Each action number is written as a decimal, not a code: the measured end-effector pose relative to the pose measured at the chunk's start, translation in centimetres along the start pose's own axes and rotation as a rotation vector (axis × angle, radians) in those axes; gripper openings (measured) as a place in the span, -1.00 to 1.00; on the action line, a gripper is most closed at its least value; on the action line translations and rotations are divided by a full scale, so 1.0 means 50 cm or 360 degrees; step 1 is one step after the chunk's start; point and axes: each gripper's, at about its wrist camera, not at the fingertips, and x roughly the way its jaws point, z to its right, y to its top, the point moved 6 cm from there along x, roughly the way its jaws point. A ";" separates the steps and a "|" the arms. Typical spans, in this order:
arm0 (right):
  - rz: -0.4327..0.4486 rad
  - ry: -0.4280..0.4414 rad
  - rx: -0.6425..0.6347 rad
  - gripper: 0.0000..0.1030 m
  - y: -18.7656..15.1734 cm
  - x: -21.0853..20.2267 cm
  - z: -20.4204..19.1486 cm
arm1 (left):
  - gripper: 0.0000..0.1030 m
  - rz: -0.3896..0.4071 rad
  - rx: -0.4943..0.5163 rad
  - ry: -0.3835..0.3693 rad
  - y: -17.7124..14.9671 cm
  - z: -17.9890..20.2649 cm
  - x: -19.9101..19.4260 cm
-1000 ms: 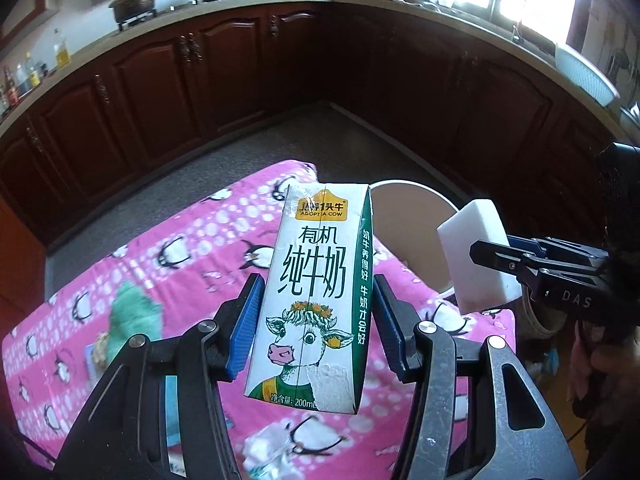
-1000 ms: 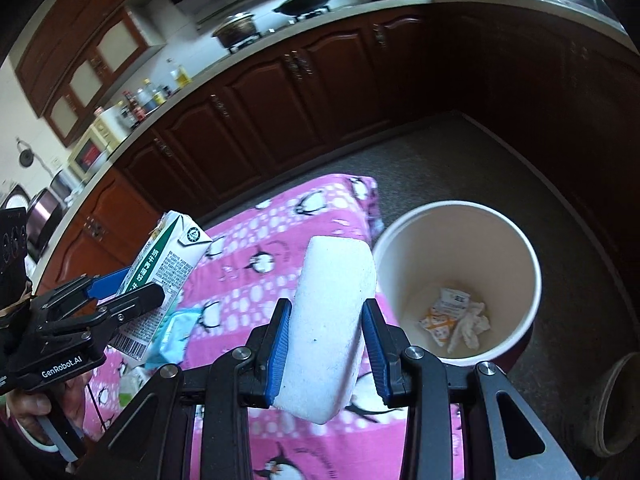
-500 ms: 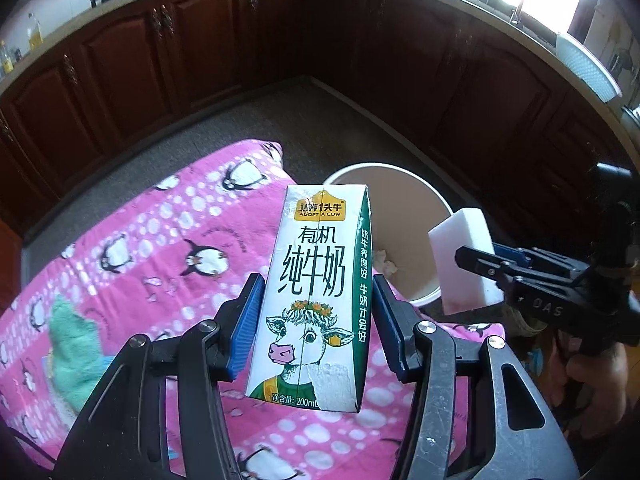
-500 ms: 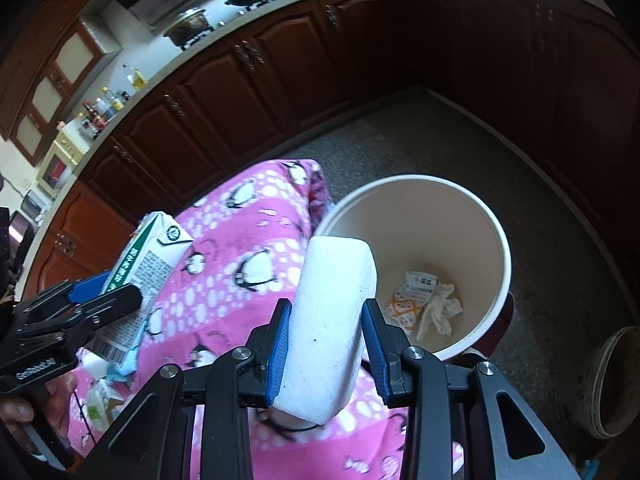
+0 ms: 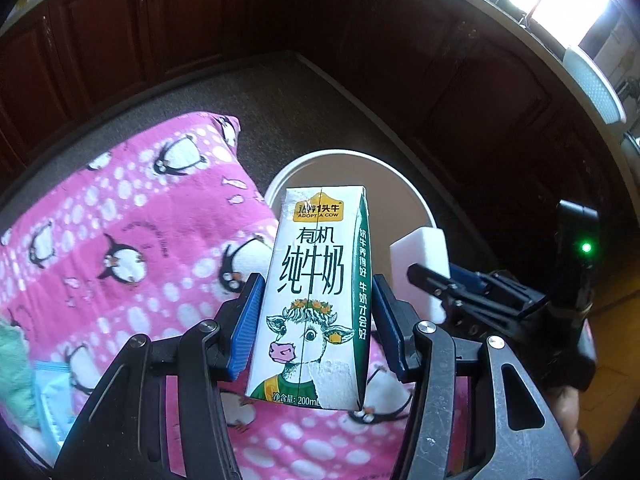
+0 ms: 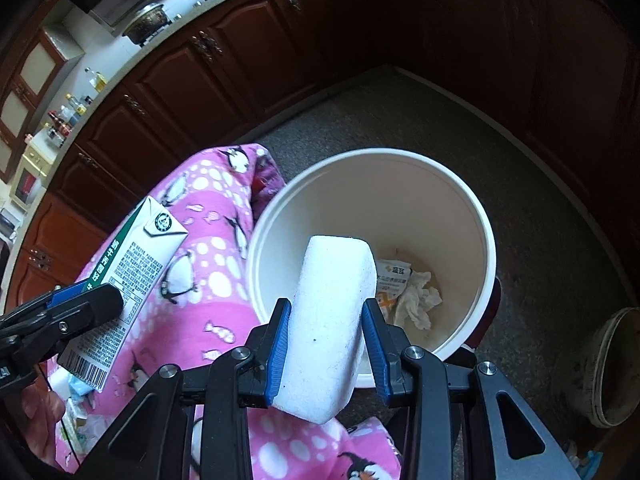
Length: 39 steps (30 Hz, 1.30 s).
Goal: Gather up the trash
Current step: 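Open both grippers to drop the carton and foam block into the bin, then move both open grippers back over the remaining trash on the table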
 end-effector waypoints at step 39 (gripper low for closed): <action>0.0090 -0.0020 -0.0095 0.20 -0.020 -0.085 -0.095 | 0.15 0.0209 -0.0088 0.0200 -0.024 -0.073 -0.114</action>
